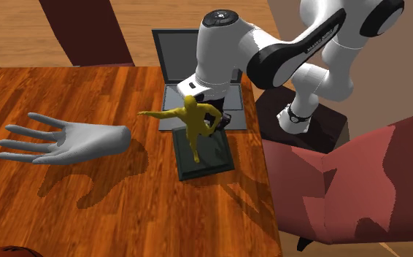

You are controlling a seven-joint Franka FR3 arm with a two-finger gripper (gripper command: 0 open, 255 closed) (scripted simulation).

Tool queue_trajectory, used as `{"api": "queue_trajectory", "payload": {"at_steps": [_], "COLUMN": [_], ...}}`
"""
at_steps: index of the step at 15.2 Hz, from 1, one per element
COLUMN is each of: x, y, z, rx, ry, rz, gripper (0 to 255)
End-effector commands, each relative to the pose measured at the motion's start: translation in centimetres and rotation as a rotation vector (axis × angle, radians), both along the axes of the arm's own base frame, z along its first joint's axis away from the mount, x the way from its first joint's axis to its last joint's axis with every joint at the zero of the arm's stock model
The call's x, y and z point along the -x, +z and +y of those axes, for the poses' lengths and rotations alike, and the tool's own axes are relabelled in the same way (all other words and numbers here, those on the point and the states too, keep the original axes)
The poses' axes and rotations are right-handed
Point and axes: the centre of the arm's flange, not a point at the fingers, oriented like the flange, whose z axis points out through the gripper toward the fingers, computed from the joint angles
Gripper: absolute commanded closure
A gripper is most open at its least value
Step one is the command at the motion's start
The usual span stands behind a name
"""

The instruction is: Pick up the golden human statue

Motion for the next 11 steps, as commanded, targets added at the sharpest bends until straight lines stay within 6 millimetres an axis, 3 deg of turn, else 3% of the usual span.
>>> {"api": "queue_trajectory", "payload": {"at_steps": [1, 9, 11], "x": [-0.3, -0.3, -0.3], "y": [-1.7, 2.5, 2.6], "z": [0.6, 0.6, 0.6], "rx": [-0.011, -0.011, -0.011], "ry": [0.008, 0.008, 0.008], "rz": [0.065, 0.065, 0.065], "gripper": [255, 255, 255]}}
